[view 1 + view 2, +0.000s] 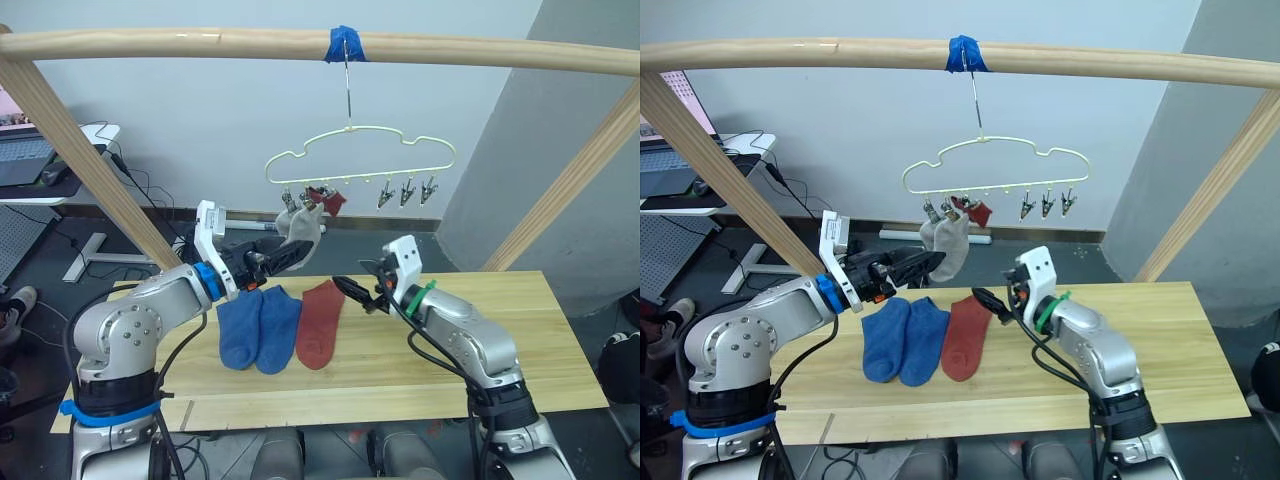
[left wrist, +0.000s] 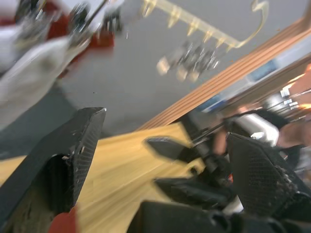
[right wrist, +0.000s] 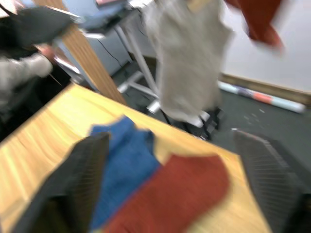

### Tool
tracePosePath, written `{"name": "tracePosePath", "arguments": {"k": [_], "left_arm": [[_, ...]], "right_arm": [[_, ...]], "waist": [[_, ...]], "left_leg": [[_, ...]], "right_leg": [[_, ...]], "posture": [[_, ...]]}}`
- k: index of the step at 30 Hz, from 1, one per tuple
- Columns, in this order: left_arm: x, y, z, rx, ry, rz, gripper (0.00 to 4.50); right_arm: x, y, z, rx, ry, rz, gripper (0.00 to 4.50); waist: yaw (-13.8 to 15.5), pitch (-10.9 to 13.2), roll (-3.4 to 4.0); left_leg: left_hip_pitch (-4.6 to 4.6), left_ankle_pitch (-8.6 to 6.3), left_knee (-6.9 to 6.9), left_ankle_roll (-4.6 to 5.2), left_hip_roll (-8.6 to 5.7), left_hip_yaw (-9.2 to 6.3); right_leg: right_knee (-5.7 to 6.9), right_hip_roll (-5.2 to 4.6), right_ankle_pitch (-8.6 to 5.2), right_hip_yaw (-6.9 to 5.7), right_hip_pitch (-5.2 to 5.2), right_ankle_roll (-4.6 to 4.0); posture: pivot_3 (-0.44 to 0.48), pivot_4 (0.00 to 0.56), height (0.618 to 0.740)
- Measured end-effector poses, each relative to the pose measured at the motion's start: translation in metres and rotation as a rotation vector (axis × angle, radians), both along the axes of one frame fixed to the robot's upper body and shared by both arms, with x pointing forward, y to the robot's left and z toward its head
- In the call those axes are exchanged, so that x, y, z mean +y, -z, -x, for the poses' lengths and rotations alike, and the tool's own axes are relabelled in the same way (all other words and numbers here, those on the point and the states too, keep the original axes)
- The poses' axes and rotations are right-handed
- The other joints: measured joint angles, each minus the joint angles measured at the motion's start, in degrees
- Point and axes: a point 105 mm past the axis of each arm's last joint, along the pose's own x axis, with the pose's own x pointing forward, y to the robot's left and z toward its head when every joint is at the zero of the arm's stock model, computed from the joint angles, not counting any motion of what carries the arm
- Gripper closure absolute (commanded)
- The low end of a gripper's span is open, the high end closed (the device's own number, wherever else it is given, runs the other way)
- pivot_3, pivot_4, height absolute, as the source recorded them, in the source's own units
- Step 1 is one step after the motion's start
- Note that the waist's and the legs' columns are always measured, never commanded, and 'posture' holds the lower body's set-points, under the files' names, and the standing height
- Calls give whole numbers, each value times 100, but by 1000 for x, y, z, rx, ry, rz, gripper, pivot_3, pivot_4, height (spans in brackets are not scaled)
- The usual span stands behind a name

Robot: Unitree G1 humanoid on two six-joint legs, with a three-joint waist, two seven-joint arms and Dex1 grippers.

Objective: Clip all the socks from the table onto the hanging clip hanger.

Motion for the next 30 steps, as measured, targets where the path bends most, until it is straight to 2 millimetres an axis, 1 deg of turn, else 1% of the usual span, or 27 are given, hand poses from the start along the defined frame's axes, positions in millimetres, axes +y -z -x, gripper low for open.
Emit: {"name": "tracePosePath", "arguments": {"k": [2, 4, 6, 8, 11, 13, 15, 16, 19, 21, 25, 30], "left_arm": [[6, 2, 2, -60, -51, -39, 0], [10, 9, 5, -78, -70, -80, 0], [11, 13, 6, -82, -73, -104, 0], [7, 9, 7, -120, -39, -91, 0], [1, 1, 12, -192, 34, -61, 0], [-4, -1, 14, -231, 67, -55, 0], [-10, -2, 16, -276, 94, -66, 0], [-13, -2, 18, -292, 109, -69, 0], [-20, -10, 26, -363, 156, -75, 0], [-24, -14, 31, -398, 178, -77, 0], [-23, -13, 32, -412, 170, -81, 0], [-22, -11, 33, -408, 162, -83, 0]], "right_arm": [[-9, -4, -4, -40, 44, 21, 106], [-19, -11, -9, -85, 93, 30, 106], [-21, -13, -10, -100, 105, 32, 106], [-23, -15, -13, -125, 129, 40, 106], [-25, -30, -21, -188, 183, 41, 106], [-25, -47, -28, -247, 216, 22, 106], [-23, -60, -32, -292, 229, 6, 106], [-22, -61, -34, -297, 234, 2, 106], [-22, -55, -43, -278, 269, 3, 106], [-20, -57, -49, -281, 283, -5, 106], [-17, -71, -57, -331, 283, -23, 106], [-17, -71, -65, -331, 296, -32, 106]], "waist": [[-11, 0, 0], [4, 0, 0], [5, 0, 0], [6, 0, 0], [5, 0, 0], [5, 0, 0], [6, 0, 0], [6, 0, 0], [7, 0, 0], [3, 1, 1], [4, 1, 1], [6, 1, 1]], "left_leg": [[2, 0, -2, 0, 3, 10], [1, 0, -2, 0, 4, 6], [1, 0, -1, 0, 4, 6], [0, 0, 1, 0, 1, 10], [1, 0, 2, 0, 2, 14], [1, 0, 1, 0, 3, 13], [1, 0, -1, 0, 4, 12], [1, 0, -1, 0, 4, 12], [-1, 0, -1, 1, 4, 14], [0, 0, -1, 1, 4, 16], [2, 1, 0, 2, 4, 13], [2, 1, 1, 2, 3, 14]], "right_leg": [[2, 0, 0, 10, -4, -1], [3, 3, 0, 4, -5, -1], [4, 3, 0, 4, -4, -1], [3, 2, 0, 7, -4, -1], [4, 2, 0, 10, -5, -1], [5, 3, 0, 9, -5, -1], [4, 3, 1, 8, -5, -2], [4, 3, 0, 7, -5, -2], [3, 2, 1, 10, -6, -2], [7, 2, 1, 12, -8, -2], [17, 3, 1, 9, -8, -3], [18, 3, 1, 10, -9, -3]], "posture": [[32, 144, 740], [31, 144, 740], [31, 145, 740], [31, 145, 740], [30, 146, 740], [33, 147, 740], [36, 146, 740], [36, 146, 740], [39, 146, 740], [43, 145, 740], [43, 145, 740], [54, 142, 740]]}}
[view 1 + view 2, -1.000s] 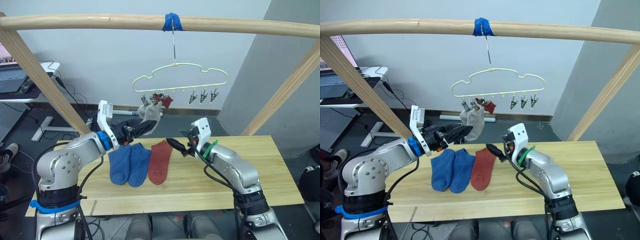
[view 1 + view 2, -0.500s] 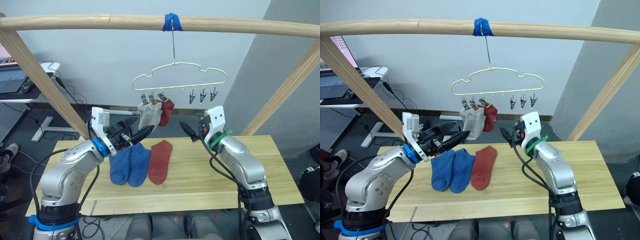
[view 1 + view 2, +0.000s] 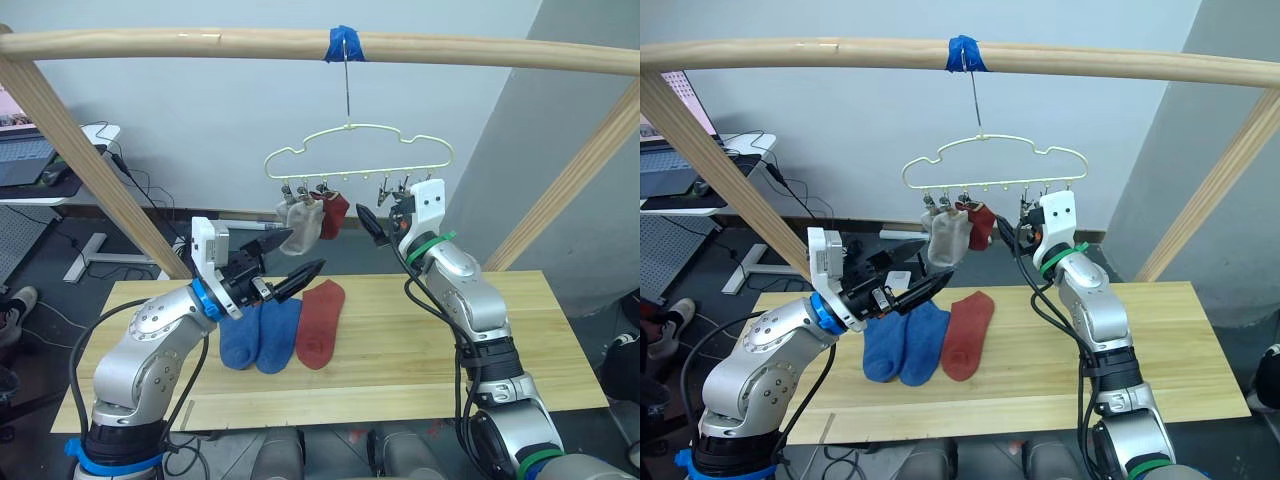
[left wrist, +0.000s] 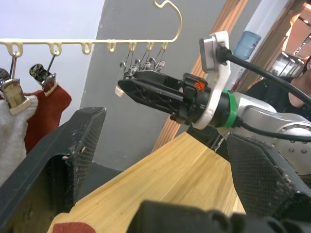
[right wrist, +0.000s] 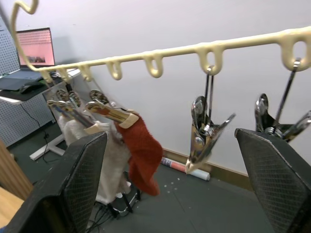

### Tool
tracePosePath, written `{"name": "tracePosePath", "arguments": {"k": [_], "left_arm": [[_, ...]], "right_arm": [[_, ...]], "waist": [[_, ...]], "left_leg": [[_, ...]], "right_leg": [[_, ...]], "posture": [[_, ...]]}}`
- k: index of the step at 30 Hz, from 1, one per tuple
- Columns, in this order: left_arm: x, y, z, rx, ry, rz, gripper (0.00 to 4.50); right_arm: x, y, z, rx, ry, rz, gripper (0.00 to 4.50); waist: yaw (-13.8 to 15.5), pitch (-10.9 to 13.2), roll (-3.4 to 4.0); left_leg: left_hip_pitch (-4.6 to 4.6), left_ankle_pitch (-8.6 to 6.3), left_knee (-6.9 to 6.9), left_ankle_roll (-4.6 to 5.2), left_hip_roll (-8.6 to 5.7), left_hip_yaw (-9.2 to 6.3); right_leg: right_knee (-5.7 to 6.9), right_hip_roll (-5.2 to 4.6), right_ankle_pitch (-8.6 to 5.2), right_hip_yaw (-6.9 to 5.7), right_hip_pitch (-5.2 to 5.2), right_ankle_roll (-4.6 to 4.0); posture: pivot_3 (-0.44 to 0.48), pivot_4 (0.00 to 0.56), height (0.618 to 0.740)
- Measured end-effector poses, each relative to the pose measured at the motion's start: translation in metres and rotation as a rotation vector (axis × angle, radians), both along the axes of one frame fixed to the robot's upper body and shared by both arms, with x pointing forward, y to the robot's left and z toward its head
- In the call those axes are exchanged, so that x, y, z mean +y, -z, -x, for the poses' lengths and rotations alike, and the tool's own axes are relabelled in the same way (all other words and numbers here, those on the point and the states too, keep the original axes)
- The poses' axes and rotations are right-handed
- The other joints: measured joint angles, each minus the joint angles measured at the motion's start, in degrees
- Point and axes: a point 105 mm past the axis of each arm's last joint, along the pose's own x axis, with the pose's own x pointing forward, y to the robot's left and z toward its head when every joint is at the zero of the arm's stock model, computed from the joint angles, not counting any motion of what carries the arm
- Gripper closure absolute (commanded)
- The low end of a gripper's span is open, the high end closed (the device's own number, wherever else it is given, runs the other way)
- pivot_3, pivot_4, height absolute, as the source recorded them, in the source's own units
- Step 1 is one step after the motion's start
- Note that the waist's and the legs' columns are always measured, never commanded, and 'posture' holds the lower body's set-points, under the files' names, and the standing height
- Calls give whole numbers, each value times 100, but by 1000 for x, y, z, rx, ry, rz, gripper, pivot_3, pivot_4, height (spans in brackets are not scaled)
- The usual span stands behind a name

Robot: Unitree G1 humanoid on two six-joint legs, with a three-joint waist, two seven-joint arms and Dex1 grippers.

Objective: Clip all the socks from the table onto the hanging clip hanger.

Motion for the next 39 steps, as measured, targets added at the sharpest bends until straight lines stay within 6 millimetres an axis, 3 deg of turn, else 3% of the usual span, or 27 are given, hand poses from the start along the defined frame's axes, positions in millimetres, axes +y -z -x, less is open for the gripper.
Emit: {"name": "tracePosePath", "arguments": {"k": [7, 18, 35, 39], "left_arm": [[0, -1, 3, -24, -20, 16, 0], [-2, 0, 4, -26, -17, 15, 0], [-5, 0, 4, -25, -9, 22, 0], [-5, -3, 2, -34, -13, 26, 0]], "right_arm": [[14, -16, -4, -56, -49, -44, 106], [22, -17, -3, -58, -85, -71, 106], [18, -20, -8, -28, -55, -158, 106], [18, -18, -9, -17, -51, -173, 1385]], "waist": [[2, 0, 0], [14, 0, 0], [14, 0, 0], [14, 0, 0]], "left_leg": [[1, 0, -1, 0, 2, -2], [1, 1, 1, 0, 1, -3], [1, 1, 2, 0, 1, -3], [1, 1, 2, 0, 1, -3]], "right_leg": [[7, 0, 0, -2, -2, -1], [11, 0, 0, -3, -2, -1], [13, 0, 0, -3, -2, -1], [14, 0, 0, -3, -2, -1]], "posture": [[59, 141, 740], [65, 134, 740], [65, 132, 740], [65, 133, 740]]}}
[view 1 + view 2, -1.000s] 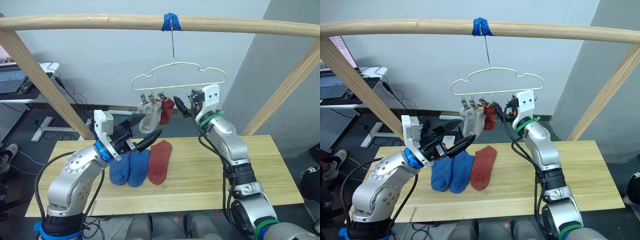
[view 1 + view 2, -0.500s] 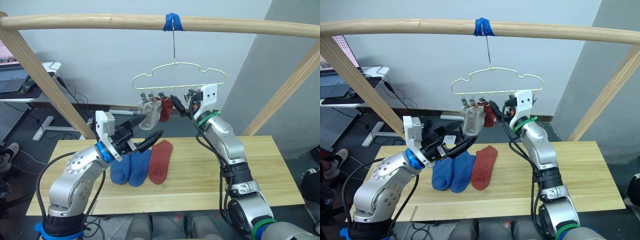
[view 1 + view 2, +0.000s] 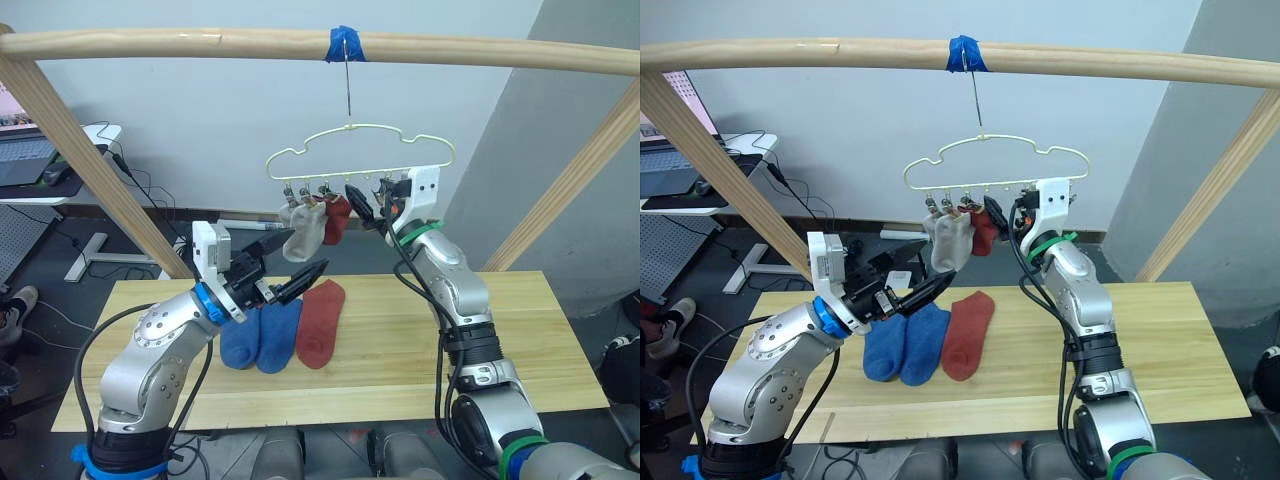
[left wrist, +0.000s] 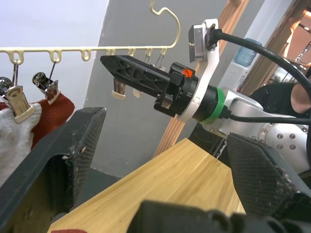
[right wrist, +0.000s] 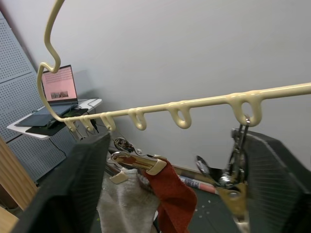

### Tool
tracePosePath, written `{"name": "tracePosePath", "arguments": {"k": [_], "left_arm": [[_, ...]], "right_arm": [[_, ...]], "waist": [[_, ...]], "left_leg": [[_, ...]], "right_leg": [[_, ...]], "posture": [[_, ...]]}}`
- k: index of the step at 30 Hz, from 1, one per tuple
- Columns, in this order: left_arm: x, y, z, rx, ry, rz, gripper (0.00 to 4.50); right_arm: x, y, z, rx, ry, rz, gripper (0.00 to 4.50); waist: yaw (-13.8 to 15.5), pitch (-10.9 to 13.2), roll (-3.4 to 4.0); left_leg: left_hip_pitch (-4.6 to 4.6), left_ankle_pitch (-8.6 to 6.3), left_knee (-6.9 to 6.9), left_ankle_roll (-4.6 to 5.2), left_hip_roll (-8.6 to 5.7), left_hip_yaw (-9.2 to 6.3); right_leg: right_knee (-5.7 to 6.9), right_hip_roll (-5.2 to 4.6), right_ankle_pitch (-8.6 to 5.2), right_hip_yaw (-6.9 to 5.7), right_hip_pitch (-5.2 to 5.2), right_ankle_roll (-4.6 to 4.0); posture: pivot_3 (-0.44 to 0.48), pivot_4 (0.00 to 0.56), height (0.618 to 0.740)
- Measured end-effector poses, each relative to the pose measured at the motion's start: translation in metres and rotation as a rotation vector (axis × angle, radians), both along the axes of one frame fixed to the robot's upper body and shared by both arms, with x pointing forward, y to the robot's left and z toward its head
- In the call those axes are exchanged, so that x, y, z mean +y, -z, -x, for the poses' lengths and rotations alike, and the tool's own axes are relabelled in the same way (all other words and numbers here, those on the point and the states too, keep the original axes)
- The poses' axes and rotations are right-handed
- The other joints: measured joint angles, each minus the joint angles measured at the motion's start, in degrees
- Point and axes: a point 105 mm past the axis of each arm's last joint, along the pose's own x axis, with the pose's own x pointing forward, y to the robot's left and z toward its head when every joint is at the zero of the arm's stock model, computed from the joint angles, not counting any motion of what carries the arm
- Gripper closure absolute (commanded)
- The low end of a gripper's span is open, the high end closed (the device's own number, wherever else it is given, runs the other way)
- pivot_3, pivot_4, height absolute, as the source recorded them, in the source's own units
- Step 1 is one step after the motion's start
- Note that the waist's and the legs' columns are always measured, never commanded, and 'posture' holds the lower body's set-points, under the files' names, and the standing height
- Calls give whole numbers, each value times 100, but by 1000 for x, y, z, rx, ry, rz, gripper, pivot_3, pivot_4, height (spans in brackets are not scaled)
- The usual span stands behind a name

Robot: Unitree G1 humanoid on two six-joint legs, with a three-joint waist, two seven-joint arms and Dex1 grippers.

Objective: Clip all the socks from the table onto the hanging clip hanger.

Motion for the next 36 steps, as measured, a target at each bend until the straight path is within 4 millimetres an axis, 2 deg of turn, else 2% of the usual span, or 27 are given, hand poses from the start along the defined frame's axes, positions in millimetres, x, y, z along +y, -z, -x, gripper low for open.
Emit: {"name": "tracePosePath", "arguments": {"k": [6, 9, 14, 19, 21, 25, 27, 32, 36], "left_arm": [[0, -1, -1, -4, -9, 1, 0], [-1, -1, -1, -2, -7, 1, 0], [-2, 2, -1, 4, -6, -12, 0], [2, 27, -3, 64, -39, -128, 0], [4, 49, -8, 113, -72, -216, 0], [9, 125, -23, 283, -143, -431, 0], [4, 149, -28, 318, -138, -495, 0], [-16, 165, -56, 290, -132, -565, 0], [-22, 192, -57, 360, -126, -585, 0]], "right_arm": [[-7, 1, -3, 13, 26, -20, 3668], [-9, 3, -4, 20, 33, -23, 4420], [-9, 5, -4, 26, 33, -21, 4464], [-13, 5, -5, 25, 35, -7, 4464], [-16, 6, -4, 30, 24, 14, 4464], [-21, 4, -2, 27, 3, 56, 4464], [-20, 3, -1, 25, -6, 59, 4464], [-14, 3, 2, 31, -21, 61, 4464], [-15, 1, 4, 21, -13, 64, 4464]], "waist": [[1, 0, 0], [1, 0, 0], [0, 0, 0], [-2, 0, 1], [-3, 1, 2], [3, 2, 6], [2, 2, 6], [-7, 2, 6], [-69, 2, 6]], "left_leg": [[0, 0, 0, 0, 0, 0], [0, 0, 0, 0, 0, 0], [0, 0, 0, 0, 0, 1], [1, 0, -1, 0, 0, 1], [3, 0, 0, 1, -2, 2], [4, 1, 0, 3, -5, 3], [0, 1, 0, 3, -4, 2], [-1, 1, 0, 3, -4, 4], [-2, 1, -1, 4, -2, 8]], "right_leg": [[0, 0, 0, 0, 0, 0], [0, 0, 0, 0, 0, 0], [0, 0, 0, 1, 0, 0], [1, 0, 0, 1, -1, 0], [0, 0, 0, 3, 1, 0], [1, 1, 0, 1, 0, 0], [1, 1, 0, 0, -3, 0], [2, 1, 0, 1, -3, -1], [1, 1, 0, 4, -6, 0]], "posture": [[67, 133, 740], [67, 134, 740], [64, 137, 740], [56, 142, 740], [47, 143, 740], [39, 145, 740], [26, 145, 740], [0, 145, 740], [-38, 147, 740]]}}
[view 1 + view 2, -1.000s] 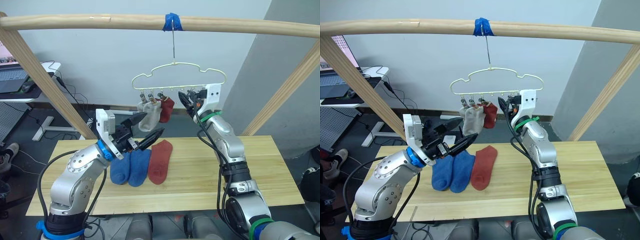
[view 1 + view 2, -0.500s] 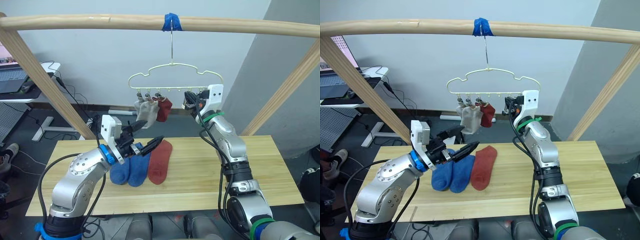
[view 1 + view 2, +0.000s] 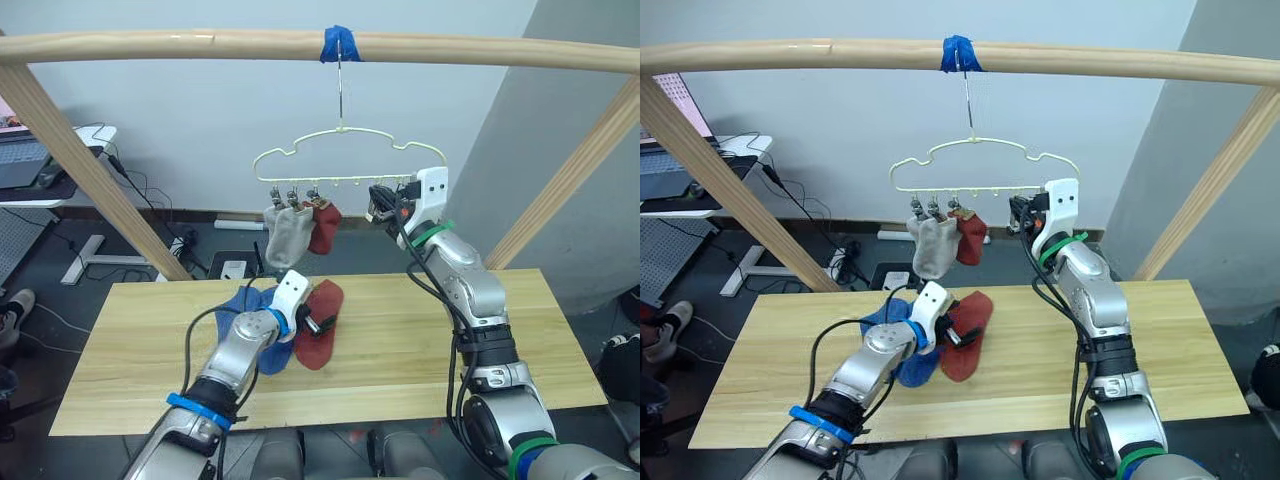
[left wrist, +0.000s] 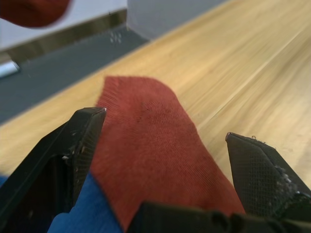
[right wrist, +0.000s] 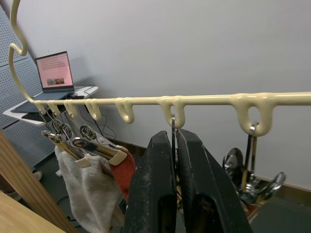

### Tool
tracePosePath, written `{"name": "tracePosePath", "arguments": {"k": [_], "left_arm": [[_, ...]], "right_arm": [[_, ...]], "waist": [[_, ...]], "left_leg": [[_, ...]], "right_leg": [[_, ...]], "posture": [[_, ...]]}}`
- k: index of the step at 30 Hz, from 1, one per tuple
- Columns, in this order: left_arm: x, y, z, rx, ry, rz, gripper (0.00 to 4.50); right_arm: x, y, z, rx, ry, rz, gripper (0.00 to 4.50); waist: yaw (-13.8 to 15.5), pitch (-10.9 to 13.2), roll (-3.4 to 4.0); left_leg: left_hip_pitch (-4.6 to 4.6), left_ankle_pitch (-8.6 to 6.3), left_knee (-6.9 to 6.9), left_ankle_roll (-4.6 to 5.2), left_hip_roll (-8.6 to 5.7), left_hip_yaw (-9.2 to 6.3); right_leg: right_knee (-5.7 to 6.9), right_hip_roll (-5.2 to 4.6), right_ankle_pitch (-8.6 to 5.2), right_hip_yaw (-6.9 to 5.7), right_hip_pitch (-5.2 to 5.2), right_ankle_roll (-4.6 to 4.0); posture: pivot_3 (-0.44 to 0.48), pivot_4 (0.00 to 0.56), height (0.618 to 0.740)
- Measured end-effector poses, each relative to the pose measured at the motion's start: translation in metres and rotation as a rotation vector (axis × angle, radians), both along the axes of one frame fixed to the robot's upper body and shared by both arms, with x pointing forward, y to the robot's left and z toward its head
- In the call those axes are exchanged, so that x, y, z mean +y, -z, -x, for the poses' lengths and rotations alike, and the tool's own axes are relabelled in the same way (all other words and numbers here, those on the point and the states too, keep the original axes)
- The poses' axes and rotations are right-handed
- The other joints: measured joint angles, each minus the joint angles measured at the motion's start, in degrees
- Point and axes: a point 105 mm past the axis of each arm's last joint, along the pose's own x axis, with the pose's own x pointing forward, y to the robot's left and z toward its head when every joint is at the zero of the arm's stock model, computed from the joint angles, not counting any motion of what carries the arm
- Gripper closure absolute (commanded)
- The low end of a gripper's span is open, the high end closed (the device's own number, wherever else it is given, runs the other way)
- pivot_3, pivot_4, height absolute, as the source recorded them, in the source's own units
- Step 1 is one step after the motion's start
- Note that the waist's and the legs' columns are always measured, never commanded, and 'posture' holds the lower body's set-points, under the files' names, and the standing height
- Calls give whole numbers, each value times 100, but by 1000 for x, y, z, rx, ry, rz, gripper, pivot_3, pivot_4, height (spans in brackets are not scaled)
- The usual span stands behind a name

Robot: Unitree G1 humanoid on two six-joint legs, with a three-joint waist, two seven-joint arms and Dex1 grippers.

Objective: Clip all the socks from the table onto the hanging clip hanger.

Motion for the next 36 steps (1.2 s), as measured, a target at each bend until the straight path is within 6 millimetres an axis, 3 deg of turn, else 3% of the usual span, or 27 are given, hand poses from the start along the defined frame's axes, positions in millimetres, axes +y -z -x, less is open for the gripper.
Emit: {"name": "tracePosePath", "arguments": {"k": [3, 15, 20, 25, 36], "left_arm": [[6, 15, 2, 31, -12, -34, 394], [6, 16, -7, 19, 34, -68, 3289], [2, 15, 2, 2, 96, -62, 4470], [-6, 2, 12, -44, 138, 14, 4470], [-13, -88, 22, -287, 113, 363, 4470]], "right_arm": [[-2, 0, 2, -1, 7, 5, 4500], [-4, 2, 7, 7, 26, 13, 4500], [-4, 2, 7, 8, 23, 9, 4500], [-6, 4, 7, 59, 11, -38, 4500], [-23, -1, 15, 283, -2, -257, 4500]], "waist": [[-53, 0, 0], [-99, -1, 1], [-101, -1, 1], [-90, -1, 1], [-39, -7, 2]], "left_leg": [[0, 0, -1, 0, 1, -4], [3, 3, 6, 4, -5, -5], [3, 3, 4, 4, -4, -5], [1, 3, 4, 4, -2, -9], [4, 4, 8, 5, -4, -16]], "right_leg": [[2, 1, 0, -3, 1, 0], [7, 0, 1, -3, 7, 1], [7, 0, 1, -2, 7, 0], [8, 0, 1, -6, 6, 0], [6, -3, 1, -10, 17, 0]], "posture": [[-50, 150, 740], [-50, 150, 740], [-34, 147, 740], [-21, 144, 740], [-1, 138, 740]]}}
